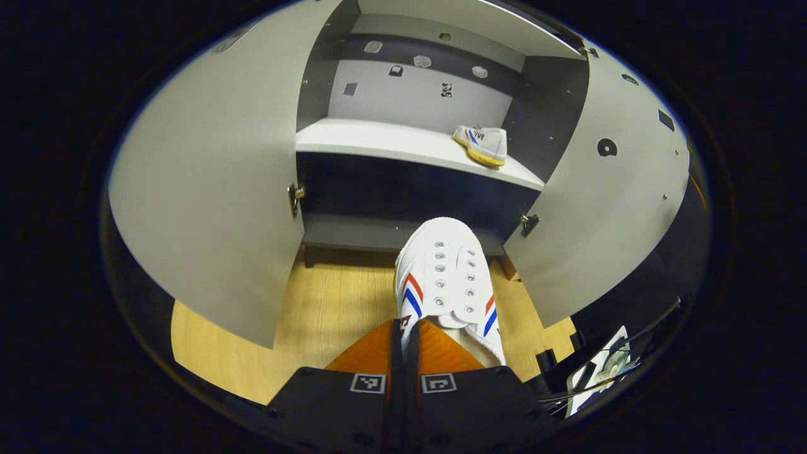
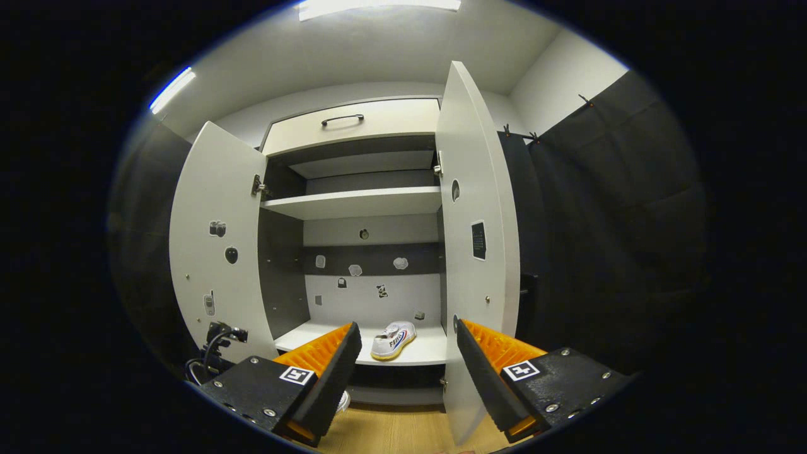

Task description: Grab one shoe with the right hand and put it into the shoe cabinet, grab the other shoe with the left hand and put it into the shoe cabinet; then close the right door with the right hand and the left door with the left hand.

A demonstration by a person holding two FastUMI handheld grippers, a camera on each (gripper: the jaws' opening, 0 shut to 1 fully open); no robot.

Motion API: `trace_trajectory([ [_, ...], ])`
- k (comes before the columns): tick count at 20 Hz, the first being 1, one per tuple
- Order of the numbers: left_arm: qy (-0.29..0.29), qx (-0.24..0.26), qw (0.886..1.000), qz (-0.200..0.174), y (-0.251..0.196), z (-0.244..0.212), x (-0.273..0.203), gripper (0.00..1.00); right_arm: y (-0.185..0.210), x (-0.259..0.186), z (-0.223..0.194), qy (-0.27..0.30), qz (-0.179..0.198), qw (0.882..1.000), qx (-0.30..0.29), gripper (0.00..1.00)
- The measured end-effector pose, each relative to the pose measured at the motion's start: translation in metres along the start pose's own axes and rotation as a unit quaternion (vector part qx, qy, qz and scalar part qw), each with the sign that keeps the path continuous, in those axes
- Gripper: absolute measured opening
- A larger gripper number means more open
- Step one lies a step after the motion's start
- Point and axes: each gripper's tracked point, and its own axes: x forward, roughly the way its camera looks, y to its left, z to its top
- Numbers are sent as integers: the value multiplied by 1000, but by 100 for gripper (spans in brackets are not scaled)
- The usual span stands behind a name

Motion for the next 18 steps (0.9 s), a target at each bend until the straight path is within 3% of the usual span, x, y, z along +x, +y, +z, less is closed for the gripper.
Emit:
trace_trajectory([
  [7, -56, -31, 998, 11, 0, 2, -1, 6, -10, -8, 15, -20, -5, 1000, -6, 93],
  [18, -113, -32, 991, 58, -1, 1, -1, 6, -40, -16, 22, -25, -35, 999, -19, 93],
])
